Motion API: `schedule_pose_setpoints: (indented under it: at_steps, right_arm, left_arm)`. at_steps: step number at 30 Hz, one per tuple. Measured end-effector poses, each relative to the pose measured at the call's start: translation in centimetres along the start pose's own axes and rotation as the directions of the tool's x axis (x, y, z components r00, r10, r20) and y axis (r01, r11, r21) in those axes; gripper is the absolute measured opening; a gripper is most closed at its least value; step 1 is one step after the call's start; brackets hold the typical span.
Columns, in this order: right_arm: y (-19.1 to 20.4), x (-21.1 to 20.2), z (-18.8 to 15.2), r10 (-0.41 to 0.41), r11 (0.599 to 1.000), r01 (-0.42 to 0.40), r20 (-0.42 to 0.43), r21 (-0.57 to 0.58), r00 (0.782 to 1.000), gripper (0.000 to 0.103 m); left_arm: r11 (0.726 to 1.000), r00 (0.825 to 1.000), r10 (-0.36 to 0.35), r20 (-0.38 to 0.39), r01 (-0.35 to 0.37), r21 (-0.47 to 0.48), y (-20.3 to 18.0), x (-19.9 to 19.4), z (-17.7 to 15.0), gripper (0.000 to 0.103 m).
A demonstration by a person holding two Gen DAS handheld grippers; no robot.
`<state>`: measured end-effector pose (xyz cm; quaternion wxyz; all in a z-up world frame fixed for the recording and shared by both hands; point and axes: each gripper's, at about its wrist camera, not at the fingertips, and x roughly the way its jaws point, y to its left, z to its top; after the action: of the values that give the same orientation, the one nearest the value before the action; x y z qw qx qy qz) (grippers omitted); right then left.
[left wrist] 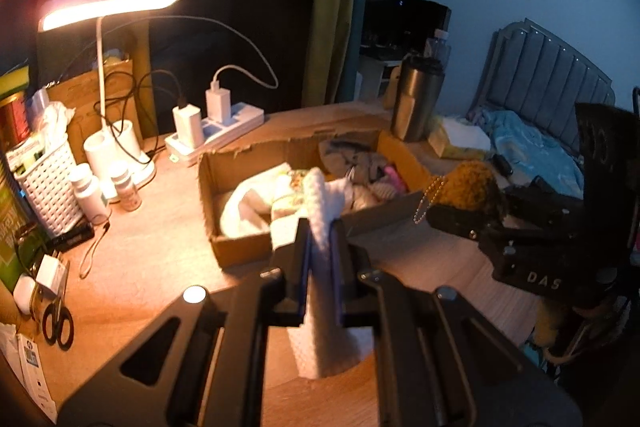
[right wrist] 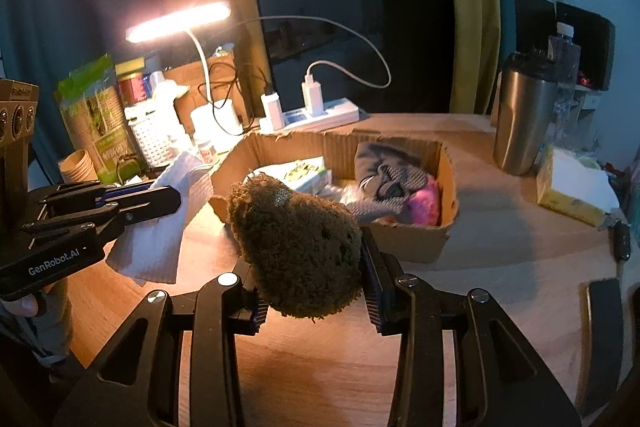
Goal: Organize soft objects
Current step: 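Carry the bear and paper towel over the box with both tools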
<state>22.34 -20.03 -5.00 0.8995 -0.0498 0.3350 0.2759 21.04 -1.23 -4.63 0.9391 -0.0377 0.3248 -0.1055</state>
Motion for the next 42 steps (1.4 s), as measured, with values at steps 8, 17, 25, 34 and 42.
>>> schedule_pose_setpoints:
  at_steps: [8, 17, 25, 34, 42]
  right_arm:
    - [-1.4, -0.3, 1.6, -0.009, 1.0, 0.009, 0.028, -0.014, 1.0, 0.041]
    - [-3.4, 1.0, 3.3, -0.015, 1.0, 0.016, 0.033, -0.018, 0.999, 0.041]
    - [-4.6, 3.0, 4.7, -0.01, 1.0, 0.01, 0.03, -0.011, 0.999, 0.041]
    - [-6.2, 6.6, 5.4, -0.015, 1.0, 0.015, -0.017, 0.0, 1.0, 0.041]
    - [-7.3, 9.4, 5.7, -0.017, 1.0, 0.018, -0.054, 0.014, 0.998, 0.041]
  left_arm:
    - [1.0, 0.999, -0.015, 0.03, 0.015, -0.006, -0.3, 1.0, 2.8, 0.009]
    - [0.999, 0.999, -0.023, 0.038, 0.024, -0.025, -0.3, 3.1, 4.6, 0.009]
    - [0.999, 0.999, -0.038, 0.013, 0.039, -0.027, -0.1, 6.5, 5.6, 0.009]
    - [0.996, 0.997, -0.071, -0.037, 0.069, -0.055, 0.6, 10.7, 5.4, 0.009]
    - [0.994, 0.992, -0.096, -0.079, 0.093, -0.05, 0.4, 14.1, 4.8, 0.009]
